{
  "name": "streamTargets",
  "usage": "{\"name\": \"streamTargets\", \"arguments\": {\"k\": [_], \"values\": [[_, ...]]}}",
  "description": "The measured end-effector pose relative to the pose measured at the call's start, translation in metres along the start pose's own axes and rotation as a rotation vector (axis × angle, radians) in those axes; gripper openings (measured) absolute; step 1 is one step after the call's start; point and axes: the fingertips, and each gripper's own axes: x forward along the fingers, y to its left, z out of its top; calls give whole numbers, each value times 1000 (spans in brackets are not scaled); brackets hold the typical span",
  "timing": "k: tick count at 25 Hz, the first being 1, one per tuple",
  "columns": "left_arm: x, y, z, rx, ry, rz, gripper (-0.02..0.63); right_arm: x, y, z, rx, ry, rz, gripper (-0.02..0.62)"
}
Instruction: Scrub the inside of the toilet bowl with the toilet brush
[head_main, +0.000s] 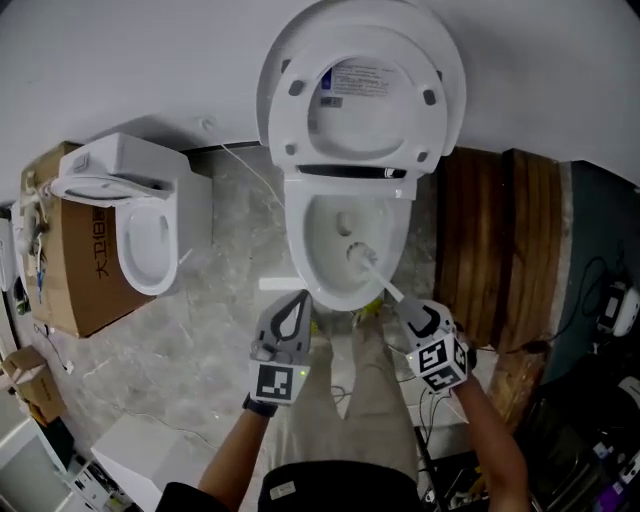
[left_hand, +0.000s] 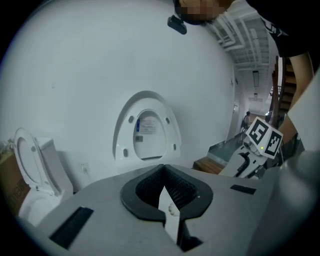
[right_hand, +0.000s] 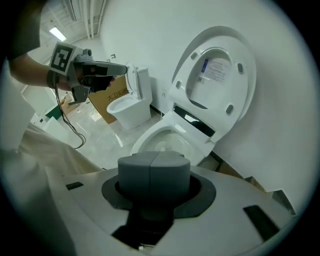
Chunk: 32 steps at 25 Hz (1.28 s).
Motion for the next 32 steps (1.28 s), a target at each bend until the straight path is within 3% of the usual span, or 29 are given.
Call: {"name": "streamTargets", "arguments": {"k": [5,12,18,23,28,32], "values": [[59,26,-87,-5,37,-31,18,84,-16,-4,60,-12,8,158],[74,41,-177,-52,149,-45,18,161,12,-10,73,-5,47,158],[51,44,-203,-96,186,-29,18,187,28,3,145,-60,97,160],[41,50,-199,-135,168,-8,18,193,17,11,236,-74,41,159],[46,52,-206,-129,191,-18,18,211,35,21,234,-65,131,158],[53,56,-205,-136,182,-16,18,222,37,26,217,-38,138,158]]}}
